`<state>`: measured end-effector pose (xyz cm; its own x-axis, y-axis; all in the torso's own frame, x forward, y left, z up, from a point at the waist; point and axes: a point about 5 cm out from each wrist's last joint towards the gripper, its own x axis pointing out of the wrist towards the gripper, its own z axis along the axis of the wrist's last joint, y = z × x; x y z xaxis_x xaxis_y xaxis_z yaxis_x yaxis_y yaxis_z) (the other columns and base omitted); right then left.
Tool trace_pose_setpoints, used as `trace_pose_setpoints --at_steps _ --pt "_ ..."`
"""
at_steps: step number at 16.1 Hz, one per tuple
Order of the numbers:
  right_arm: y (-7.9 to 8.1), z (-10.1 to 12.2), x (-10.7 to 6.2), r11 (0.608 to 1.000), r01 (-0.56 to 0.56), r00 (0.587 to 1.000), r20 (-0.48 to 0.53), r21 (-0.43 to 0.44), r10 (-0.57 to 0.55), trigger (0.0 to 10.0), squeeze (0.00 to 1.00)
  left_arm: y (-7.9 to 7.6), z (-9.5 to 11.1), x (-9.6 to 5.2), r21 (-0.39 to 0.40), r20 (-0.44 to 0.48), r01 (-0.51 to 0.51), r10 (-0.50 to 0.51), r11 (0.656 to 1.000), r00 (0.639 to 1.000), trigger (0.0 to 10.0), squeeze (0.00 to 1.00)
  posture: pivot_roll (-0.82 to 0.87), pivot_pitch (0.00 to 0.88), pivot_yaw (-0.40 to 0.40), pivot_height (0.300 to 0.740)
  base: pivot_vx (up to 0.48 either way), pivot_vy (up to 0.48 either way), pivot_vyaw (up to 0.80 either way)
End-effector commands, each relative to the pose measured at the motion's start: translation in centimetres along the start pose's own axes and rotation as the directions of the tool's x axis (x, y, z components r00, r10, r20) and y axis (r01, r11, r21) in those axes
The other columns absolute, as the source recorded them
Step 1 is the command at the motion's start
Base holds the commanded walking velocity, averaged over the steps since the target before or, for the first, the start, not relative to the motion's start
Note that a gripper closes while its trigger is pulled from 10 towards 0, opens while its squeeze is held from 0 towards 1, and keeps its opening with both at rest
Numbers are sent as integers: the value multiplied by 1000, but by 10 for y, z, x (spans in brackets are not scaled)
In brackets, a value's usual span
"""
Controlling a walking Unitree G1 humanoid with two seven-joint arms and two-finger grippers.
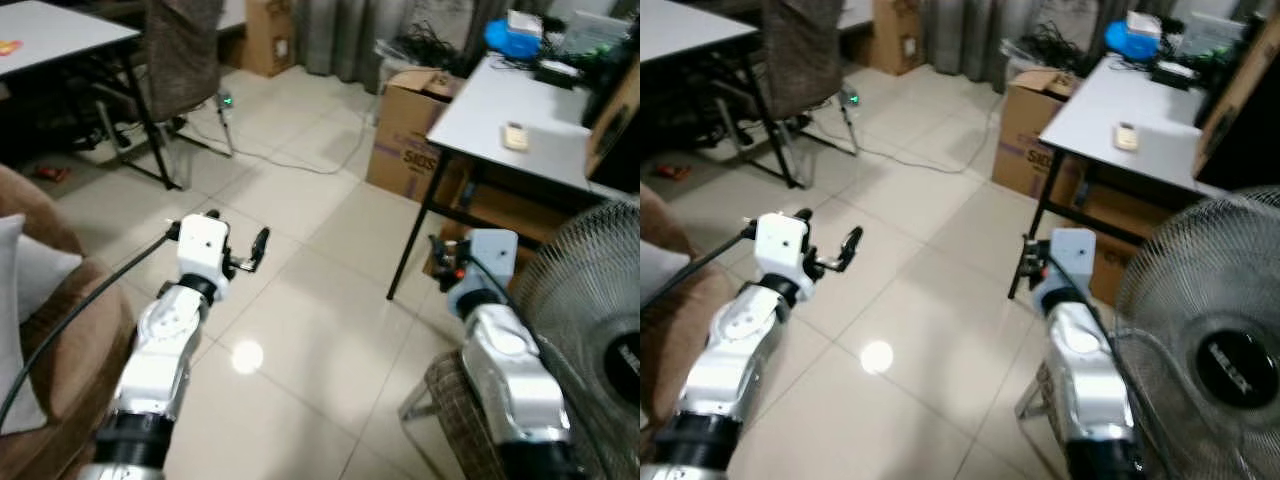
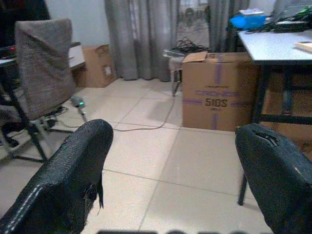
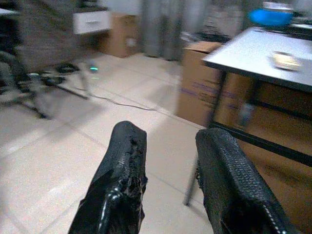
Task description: Move the pillow to the sofa from floor
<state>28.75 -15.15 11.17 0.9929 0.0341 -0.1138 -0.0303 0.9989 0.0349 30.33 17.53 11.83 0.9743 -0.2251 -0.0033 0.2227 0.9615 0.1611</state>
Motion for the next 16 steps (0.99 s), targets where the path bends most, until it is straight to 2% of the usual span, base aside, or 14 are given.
trace_pose_setpoints --at_steps 1,4,11,13,16 --pt "-4 4 2 1000 7 1000 18 1 -7 10000 0 -2 2 2 8 11 11 -11 1000 1000 10000 157 -33 0 -43 740 349 0 0" --pt "-5 2 3 1000 13 1000 14 0 -13 10000 0 -3 2 3 11 14 23 -23 1000 1000 10000 165 -34 0 -40 740 350 0 0" --pt "-5 0 4 1000 9 1000 9 -1 -9 10000 0 -4 3 4 10 22 31 -31 999 999 10000 161 -33 0 -38 740 350 0 -729" --pt "-3 0 4 999 -29 999 17 -19 30 10000 0 -3 3 3 14 26 23 -23 1000 999 10000 157 -33 0 -39 740 304 0 0" --pt "0 -3 3 996 -92 996 2 -21 92 10000 0 -2 4 1 15 32 6 -7 1000 999 10000 141 -27 0 -41 740 0 0 0"
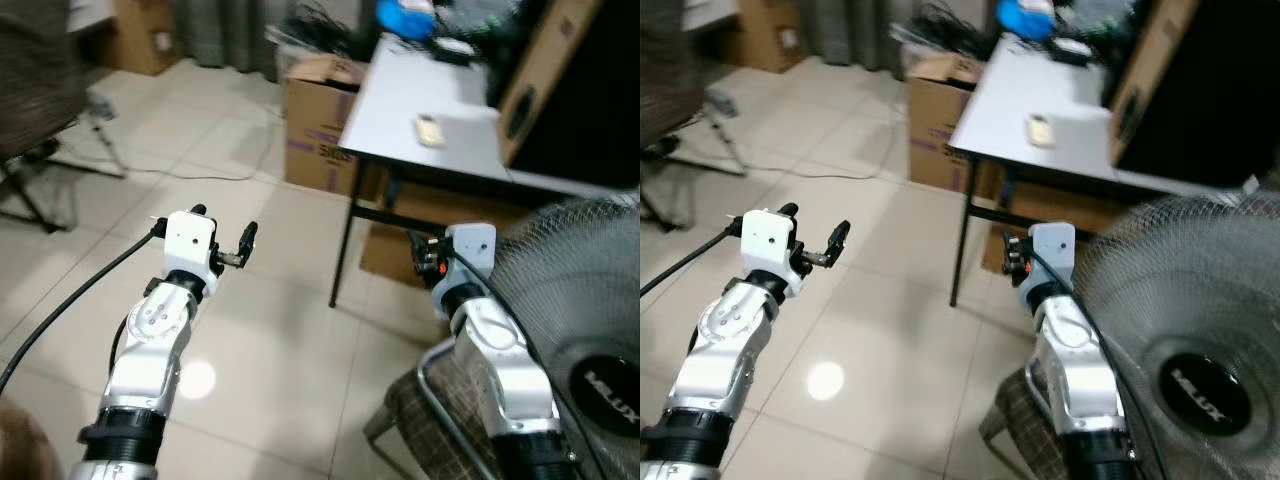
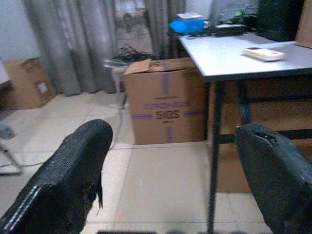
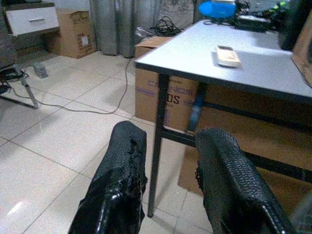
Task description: Move the pillow to the sofa from floor
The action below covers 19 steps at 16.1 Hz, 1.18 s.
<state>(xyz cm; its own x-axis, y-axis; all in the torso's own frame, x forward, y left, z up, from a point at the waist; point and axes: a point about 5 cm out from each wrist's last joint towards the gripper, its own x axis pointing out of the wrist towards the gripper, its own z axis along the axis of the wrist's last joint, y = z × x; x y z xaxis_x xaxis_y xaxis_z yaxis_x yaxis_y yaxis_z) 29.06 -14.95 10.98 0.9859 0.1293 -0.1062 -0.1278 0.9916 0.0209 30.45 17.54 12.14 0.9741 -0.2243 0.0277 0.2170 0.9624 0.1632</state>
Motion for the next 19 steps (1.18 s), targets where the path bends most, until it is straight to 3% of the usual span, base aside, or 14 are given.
trace_pose_setpoints --at_steps 1,2,19 --pt "-2 -2 -2 1000 -8 1000 2 18 8 10000 0 -3 0 -2 11 -5 15 -15 1000 1000 10000 137 -26 0 -39 740 0 0 0" --pt "-3 -8 -3 1000 8 999 -47 23 -7 10000 0 -4 0 -6 7 -11 15 -15 1000 1000 10000 141 -26 0 -36 740 0 0 0" --pt "-4 -9 -4 1000 22 998 -52 15 -21 10000 0 -4 0 -8 7 -14 16 -16 1000 1000 10000 137 -26 0 -36 740 0 0 0"
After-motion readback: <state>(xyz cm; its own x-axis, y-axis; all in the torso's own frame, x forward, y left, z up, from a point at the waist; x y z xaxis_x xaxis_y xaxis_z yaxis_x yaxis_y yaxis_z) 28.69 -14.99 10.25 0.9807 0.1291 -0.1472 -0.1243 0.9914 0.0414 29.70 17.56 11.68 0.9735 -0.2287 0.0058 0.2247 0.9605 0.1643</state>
